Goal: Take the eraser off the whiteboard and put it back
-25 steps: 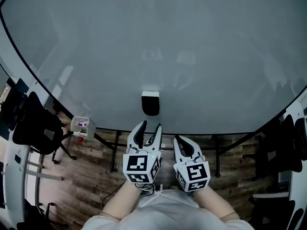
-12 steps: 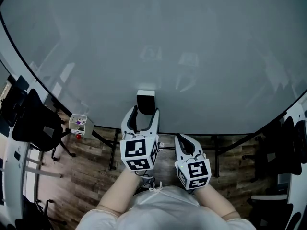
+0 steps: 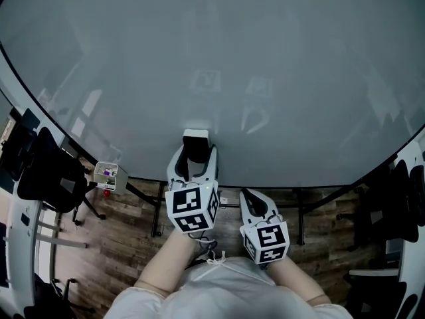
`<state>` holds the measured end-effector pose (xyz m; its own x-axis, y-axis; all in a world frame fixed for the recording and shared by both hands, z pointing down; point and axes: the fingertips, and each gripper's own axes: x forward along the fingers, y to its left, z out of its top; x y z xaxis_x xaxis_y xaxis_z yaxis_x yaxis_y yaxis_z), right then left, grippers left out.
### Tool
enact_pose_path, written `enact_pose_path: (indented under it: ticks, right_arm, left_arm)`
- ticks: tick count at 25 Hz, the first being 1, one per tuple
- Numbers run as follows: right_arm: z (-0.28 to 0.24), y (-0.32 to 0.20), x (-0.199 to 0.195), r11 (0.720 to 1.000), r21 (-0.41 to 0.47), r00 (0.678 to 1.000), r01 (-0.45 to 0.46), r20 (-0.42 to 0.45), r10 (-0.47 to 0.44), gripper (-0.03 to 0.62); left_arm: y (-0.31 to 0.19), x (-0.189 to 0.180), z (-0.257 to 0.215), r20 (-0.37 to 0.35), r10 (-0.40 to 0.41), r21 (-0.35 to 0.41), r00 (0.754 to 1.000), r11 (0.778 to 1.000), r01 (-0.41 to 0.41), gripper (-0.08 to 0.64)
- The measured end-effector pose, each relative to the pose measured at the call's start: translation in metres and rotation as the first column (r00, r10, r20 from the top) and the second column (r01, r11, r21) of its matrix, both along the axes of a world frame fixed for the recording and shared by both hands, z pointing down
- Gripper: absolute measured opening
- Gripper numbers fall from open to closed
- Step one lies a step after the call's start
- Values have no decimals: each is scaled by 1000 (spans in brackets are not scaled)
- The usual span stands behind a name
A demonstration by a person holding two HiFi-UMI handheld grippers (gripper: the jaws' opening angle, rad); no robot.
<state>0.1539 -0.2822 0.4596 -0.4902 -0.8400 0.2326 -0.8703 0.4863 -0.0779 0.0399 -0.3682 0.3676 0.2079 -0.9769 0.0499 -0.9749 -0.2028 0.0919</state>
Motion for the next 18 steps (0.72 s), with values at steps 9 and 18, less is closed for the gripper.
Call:
enact_pose_path:
  ticks: [9,18]
  right_arm:
    - [-2,-6,5,1000,13,1000,-23,-6,23,28]
    - [-1,-4,11,998,14,998,-59,2,59,28]
  left_arm:
    - [-4,0,-2,69,-16,39,997,999,13,270]
    - [-5,1,-2,88,13,49,996,999,-18,259]
